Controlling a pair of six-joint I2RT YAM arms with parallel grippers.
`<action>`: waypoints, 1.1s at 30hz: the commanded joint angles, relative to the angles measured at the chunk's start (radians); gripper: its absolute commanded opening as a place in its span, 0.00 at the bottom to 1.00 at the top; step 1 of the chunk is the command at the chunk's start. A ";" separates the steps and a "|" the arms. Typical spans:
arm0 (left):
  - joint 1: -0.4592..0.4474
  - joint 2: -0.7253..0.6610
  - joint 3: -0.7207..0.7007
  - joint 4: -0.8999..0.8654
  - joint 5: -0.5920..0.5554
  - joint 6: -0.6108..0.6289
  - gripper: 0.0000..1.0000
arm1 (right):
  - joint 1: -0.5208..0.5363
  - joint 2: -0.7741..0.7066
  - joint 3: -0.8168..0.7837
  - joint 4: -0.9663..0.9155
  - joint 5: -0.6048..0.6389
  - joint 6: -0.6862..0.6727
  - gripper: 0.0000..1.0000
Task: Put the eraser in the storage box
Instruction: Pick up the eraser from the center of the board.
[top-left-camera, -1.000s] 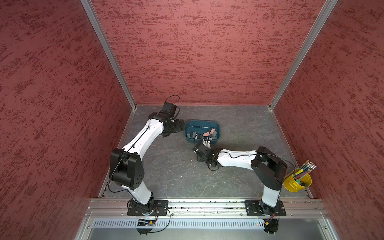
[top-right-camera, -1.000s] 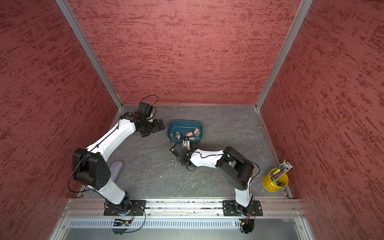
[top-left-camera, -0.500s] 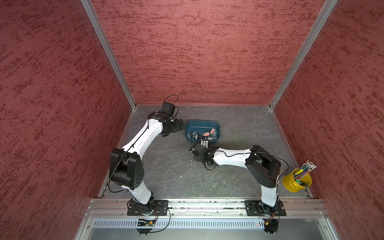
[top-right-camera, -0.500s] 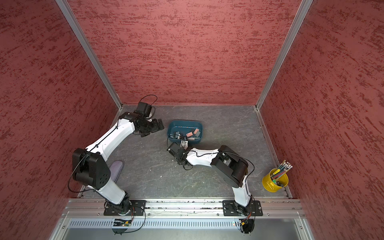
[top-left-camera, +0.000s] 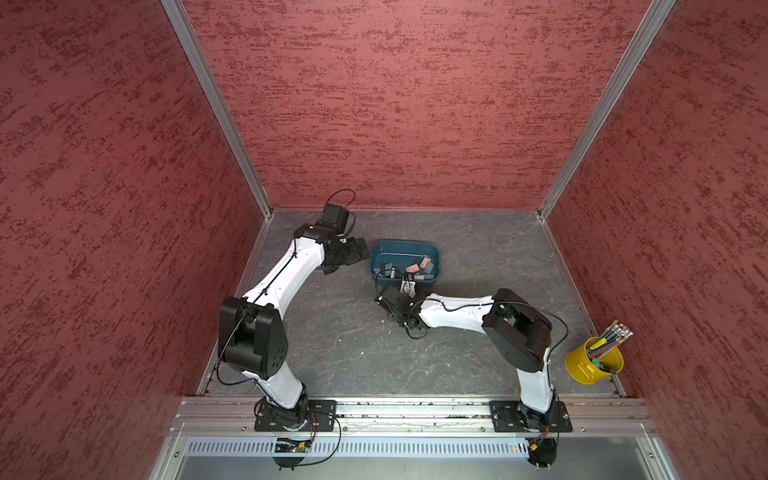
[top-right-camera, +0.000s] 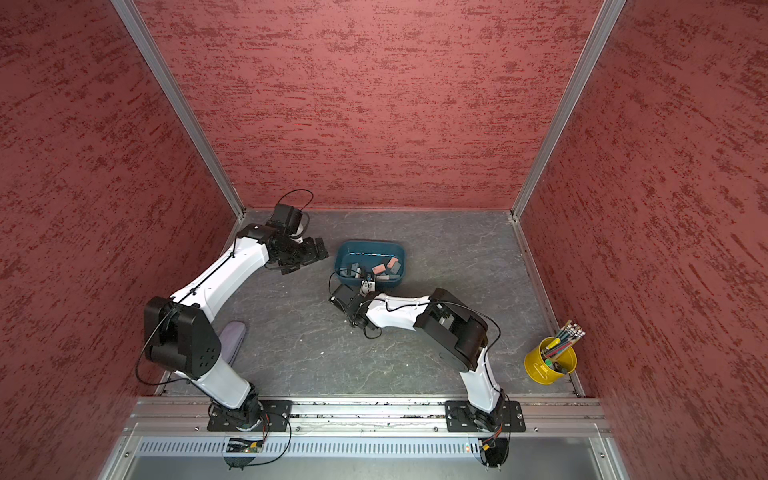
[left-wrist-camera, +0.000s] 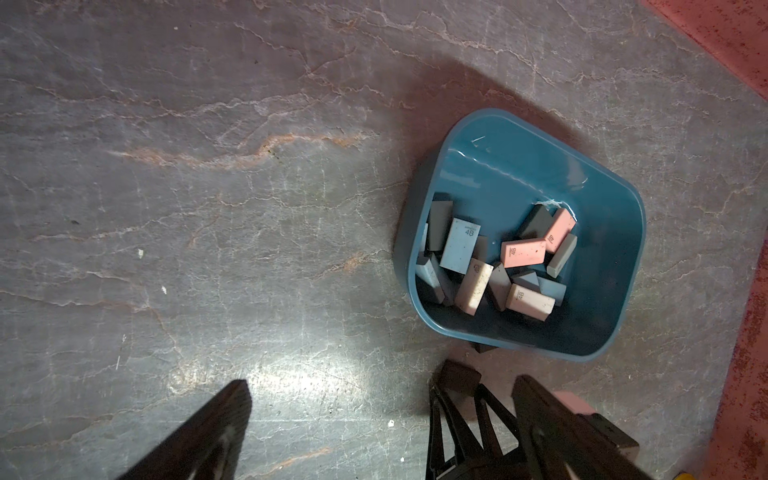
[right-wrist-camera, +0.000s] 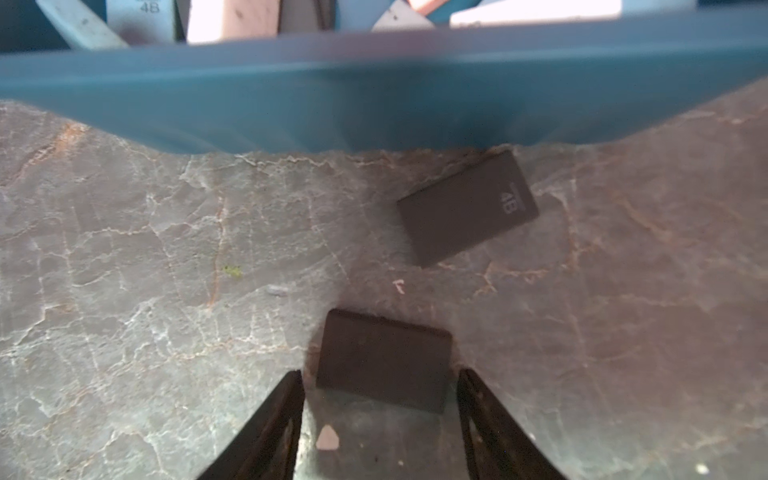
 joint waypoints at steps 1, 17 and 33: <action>0.009 -0.004 -0.009 0.019 0.011 -0.006 1.00 | 0.006 0.012 0.015 -0.042 0.032 0.013 0.59; 0.012 0.005 -0.012 0.021 0.027 -0.009 1.00 | 0.004 0.027 0.029 -0.057 0.042 0.011 0.44; 0.016 0.008 -0.014 0.021 0.040 -0.010 1.00 | 0.005 -0.070 -0.015 -0.064 0.087 -0.006 0.41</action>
